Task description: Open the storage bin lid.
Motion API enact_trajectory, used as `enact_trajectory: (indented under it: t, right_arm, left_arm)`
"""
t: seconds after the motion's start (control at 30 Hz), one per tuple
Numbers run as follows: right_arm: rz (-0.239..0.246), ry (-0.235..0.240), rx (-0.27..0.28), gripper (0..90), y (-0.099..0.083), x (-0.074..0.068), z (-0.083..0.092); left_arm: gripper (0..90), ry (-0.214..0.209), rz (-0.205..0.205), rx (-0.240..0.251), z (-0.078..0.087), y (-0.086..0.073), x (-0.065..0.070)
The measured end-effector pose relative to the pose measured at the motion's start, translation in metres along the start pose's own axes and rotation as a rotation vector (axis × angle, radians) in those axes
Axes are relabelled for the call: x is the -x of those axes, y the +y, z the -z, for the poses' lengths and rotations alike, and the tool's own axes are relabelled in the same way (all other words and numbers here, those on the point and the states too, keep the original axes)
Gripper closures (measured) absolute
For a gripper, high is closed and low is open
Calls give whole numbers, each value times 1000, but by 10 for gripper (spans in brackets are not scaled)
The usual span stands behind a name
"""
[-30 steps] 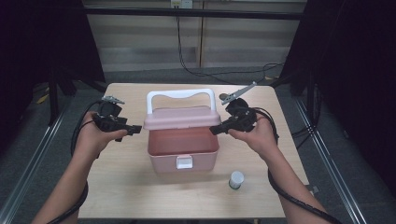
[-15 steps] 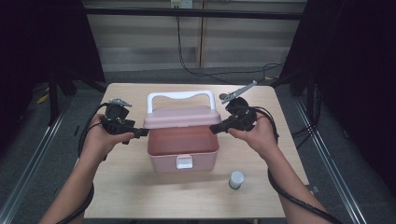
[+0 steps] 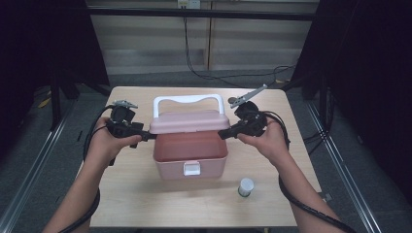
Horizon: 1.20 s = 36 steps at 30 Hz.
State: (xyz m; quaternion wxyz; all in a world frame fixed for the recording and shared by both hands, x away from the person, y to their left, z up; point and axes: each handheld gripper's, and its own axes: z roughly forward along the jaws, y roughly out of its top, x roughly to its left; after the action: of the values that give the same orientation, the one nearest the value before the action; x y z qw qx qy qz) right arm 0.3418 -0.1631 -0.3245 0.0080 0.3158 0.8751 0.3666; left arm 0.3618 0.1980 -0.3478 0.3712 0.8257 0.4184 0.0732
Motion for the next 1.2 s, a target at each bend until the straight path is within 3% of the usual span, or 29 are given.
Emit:
enact_trajectory:
  t: [0.33,0.63,1.2]
  right_arm:
    - [-4,-18,7,875,-1,2,0]
    - [-16,-47,-20,828,-15,9,-6]
    - [17,-15,-78,896,-29,5,-28]
  left_arm:
    - [320,2,3,17,3,5,2]
    - [331,3,-11,54,11,19,8]
    - [374,19,-34,64,17,35,12]
